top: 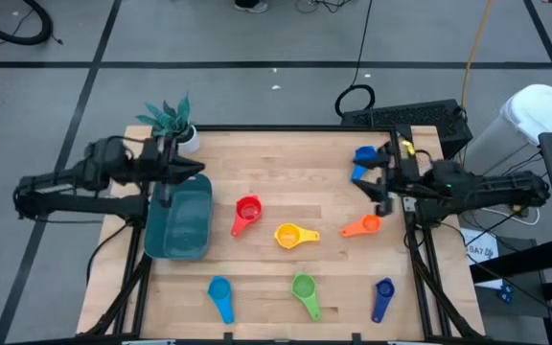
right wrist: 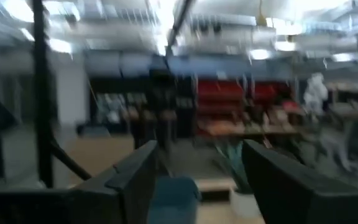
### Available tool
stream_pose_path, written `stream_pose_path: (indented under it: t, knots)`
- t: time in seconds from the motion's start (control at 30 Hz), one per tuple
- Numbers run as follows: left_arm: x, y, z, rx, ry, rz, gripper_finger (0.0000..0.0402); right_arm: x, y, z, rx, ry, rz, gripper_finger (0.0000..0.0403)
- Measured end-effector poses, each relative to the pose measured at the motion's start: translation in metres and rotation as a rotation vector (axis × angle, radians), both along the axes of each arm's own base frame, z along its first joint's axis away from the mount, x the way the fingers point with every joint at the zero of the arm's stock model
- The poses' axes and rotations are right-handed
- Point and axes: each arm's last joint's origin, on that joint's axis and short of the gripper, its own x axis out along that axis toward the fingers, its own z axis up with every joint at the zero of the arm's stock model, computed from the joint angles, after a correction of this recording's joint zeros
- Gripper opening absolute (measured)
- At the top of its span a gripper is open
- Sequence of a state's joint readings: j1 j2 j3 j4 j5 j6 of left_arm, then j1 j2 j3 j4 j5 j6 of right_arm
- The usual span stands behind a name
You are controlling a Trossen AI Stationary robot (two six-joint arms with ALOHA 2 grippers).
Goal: Nest measuring cups in basket
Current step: Move the red measuring cup to the center of the table
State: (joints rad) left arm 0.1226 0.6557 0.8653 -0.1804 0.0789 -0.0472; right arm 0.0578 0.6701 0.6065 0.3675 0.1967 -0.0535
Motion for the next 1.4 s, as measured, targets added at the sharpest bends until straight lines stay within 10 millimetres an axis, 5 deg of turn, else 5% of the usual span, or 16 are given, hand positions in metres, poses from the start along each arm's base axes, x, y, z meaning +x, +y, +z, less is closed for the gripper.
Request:
stream_pose_path:
  t: [0.2, 0.43, 0.77, 1.1, 1.4]
  knots:
    - [0.029, 0.005, 0.023, 0.17, 0.108, 0.035, 0.0024, 0.055, 0.001, 0.023, -0.025, 0.196, -0.048, 0.0247]
    - [0.029, 0.011, 0.029, 0.215, 0.355, 0.238, 0.0035, 0.104, -0.005, 0.03, -0.036, 0.439, -0.079, 0.0247]
    - [0.011, 0.007, 0.052, 0.144, 0.406, 0.223, 0.0193, 0.152, -0.018, 0.059, -0.057, 0.561, -0.116, 0.0247]
    - [0.017, 0.0, 0.027, 0.108, 0.542, 0.212, 0.0312, 0.216, -0.024, 0.001, -0.012, 0.793, -0.053, 0.0247]
    - [0.016, 0.0, 0.024, 0.17, 0.582, 0.246, 0.0306, 0.251, -0.027, -0.048, 0.112, 0.924, -0.003, 0.0247]
